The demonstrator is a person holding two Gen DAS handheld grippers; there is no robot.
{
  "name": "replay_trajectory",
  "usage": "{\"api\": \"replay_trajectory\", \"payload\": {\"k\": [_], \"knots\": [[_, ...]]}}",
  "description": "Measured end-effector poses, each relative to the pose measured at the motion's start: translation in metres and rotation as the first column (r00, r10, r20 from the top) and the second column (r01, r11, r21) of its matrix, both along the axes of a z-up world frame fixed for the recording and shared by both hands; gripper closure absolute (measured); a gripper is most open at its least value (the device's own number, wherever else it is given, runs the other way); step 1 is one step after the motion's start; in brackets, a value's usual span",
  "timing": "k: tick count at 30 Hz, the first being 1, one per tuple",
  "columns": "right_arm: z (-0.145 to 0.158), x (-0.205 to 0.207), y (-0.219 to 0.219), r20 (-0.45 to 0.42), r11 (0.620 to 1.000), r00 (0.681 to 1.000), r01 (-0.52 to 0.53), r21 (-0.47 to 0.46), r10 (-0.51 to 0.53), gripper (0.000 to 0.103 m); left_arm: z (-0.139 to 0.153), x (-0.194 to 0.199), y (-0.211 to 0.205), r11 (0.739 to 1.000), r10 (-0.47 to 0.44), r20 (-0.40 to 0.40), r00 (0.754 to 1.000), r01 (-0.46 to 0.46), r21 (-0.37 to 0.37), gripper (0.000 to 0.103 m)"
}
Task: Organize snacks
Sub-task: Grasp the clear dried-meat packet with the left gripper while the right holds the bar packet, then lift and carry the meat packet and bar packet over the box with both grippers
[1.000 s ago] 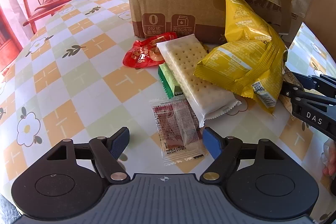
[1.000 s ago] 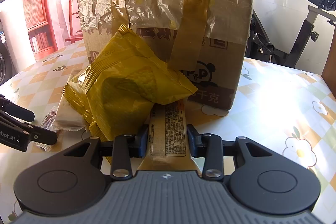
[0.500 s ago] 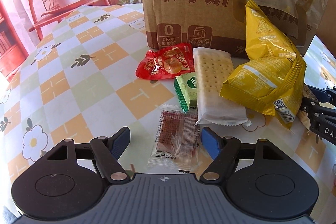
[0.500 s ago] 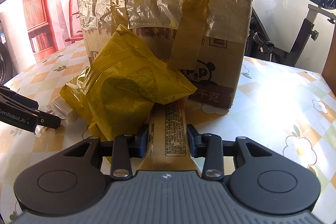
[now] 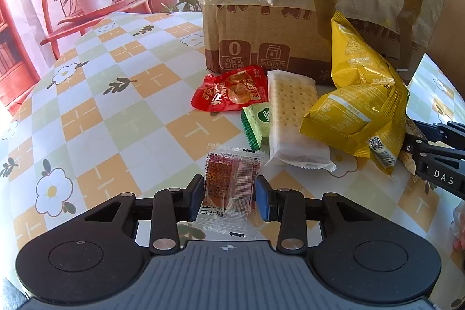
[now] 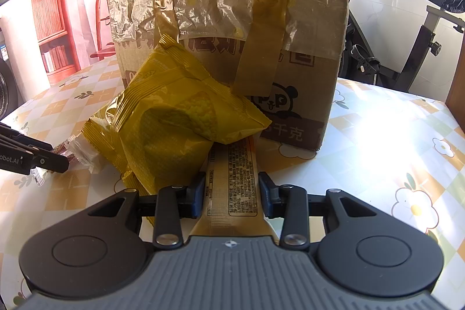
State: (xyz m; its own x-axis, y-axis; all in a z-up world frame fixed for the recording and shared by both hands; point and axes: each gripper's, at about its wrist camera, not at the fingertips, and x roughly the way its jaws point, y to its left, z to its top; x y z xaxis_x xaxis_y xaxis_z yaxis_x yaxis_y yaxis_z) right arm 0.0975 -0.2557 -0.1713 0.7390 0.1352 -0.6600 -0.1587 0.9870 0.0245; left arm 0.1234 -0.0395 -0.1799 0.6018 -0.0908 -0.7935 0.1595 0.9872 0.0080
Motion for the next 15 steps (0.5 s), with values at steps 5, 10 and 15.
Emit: {"api": "replay_trajectory", "payload": {"k": [5, 10, 15], "knots": [[0.000, 0.000, -0.001, -0.004, 1.000, 1.000, 0.000, -0.002, 0.000, 0.064, 0.012, -0.002, 0.007, 1.000, 0.028, 0.051, 0.998, -0.027, -0.015, 0.063], [0.006, -0.001, 0.003, -0.046, 0.999, 0.999, -0.003, -0.044, 0.000, 0.064, 0.019, -0.005, 0.010, 0.999, 0.044, 0.075, 0.996, -0.042, -0.033, 0.063], [0.014, -0.015, -0.013, -0.064, 0.995, 0.994, 0.088, -0.042, -0.091, 0.064, 0.026, -0.006, 0.014, 0.997, 0.067, 0.107, 0.992, -0.062, -0.056, 0.063]]}}
